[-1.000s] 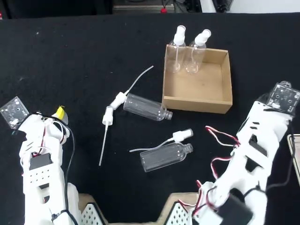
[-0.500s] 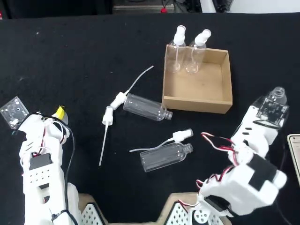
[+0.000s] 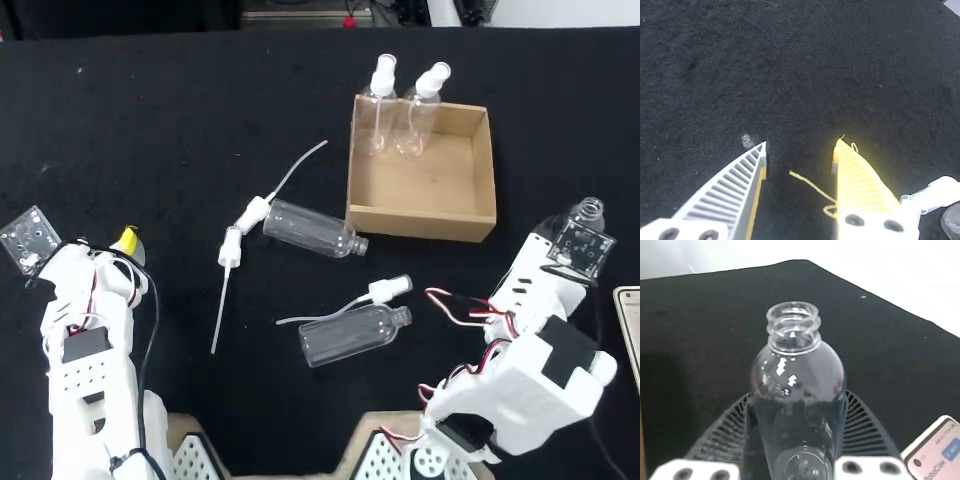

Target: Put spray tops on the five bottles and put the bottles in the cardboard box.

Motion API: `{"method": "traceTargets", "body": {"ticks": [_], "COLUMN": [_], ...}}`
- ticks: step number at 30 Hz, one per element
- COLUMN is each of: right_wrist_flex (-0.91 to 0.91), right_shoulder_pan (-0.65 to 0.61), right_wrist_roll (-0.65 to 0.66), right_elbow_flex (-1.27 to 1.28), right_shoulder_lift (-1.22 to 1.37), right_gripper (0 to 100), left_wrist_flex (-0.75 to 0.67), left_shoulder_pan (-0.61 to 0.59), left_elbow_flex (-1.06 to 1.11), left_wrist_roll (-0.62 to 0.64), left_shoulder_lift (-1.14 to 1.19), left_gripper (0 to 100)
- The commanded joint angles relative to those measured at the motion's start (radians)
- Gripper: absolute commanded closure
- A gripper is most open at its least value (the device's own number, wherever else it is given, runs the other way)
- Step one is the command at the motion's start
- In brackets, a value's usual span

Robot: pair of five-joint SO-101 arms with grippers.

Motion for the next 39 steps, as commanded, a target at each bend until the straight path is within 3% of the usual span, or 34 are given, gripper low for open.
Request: {"method": "traceTargets", "body": {"ticks": [1,6,19,30,39], "right_wrist_flex": [-0.003,-0.008,0.003,0.526,0.586], "right_shoulder_pan": [-0.015,-0.018,-0.023,-0.015,-0.015], "right_wrist_roll": [-0.025,-0.025,-0.025,-0.025,-0.025], "right_elbow_flex": [0.004,0.013,0.073,-0.018,-0.087], "right_shoulder_lift": [0.004,0.004,-0.180,-0.469,-0.469], "right_gripper": [82.3,72.4,72.1,72.0,72.0], "left_wrist_flex": [-0.023,-0.023,-0.023,-0.023,-0.023], "left_shoulder_pan": [0.002,0.004,0.004,0.004,0.004], "left_elbow_flex": [-0.038,-0.038,-0.038,-0.038,-0.038], "left_wrist_roll": [0.006,0.006,0.006,0.006,0.006], "left_shoulder_lift": [-0.006,-0.006,-0.006,-0.006,-0.006], "left_gripper": [79,79,79,79,79]}}
